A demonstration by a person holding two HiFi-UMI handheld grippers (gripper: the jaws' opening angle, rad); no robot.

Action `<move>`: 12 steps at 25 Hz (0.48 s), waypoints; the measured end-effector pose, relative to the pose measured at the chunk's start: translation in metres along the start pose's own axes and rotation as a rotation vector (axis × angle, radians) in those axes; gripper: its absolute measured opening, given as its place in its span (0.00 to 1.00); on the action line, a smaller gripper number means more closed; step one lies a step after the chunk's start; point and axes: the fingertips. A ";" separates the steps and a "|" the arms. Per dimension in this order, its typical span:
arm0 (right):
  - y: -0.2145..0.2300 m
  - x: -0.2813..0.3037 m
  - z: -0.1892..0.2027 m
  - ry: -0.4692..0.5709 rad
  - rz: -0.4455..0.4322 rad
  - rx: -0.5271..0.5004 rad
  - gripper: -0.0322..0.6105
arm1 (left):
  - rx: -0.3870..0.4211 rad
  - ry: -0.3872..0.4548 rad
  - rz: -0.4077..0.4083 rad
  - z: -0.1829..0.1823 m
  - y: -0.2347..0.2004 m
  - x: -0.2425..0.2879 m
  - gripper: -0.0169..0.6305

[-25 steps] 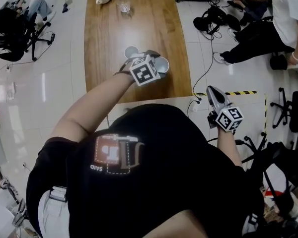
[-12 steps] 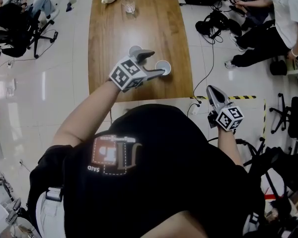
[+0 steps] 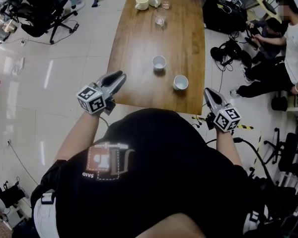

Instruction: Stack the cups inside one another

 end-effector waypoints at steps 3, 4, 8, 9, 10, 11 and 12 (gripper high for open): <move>-0.006 0.021 -0.001 -0.018 -0.034 -0.010 0.07 | -0.057 0.028 -0.096 0.011 -0.030 -0.029 0.06; -0.009 0.027 -0.001 -0.025 -0.044 -0.011 0.07 | -0.077 0.035 -0.120 0.015 -0.037 -0.036 0.03; -0.017 0.045 0.004 -0.053 -0.071 -0.014 0.07 | -0.166 0.065 -0.147 0.023 -0.051 -0.052 0.03; -0.019 0.048 0.005 -0.057 -0.075 -0.015 0.07 | -0.173 0.067 -0.143 0.023 -0.052 -0.054 0.03; -0.021 0.050 0.005 -0.062 -0.079 -0.016 0.07 | -0.173 0.067 -0.139 0.023 -0.052 -0.055 0.03; -0.023 0.051 0.006 -0.067 -0.081 -0.017 0.07 | -0.170 0.066 -0.135 0.022 -0.052 -0.055 0.03; -0.025 0.052 0.007 -0.071 -0.082 -0.016 0.07 | -0.166 0.066 -0.134 0.021 -0.052 -0.056 0.03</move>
Point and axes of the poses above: the fingertips, and each gripper's own axes: x forward along the fingers, y to its right, z out of its underside, and after that the axes turned 12 degrees about -z, right-handed
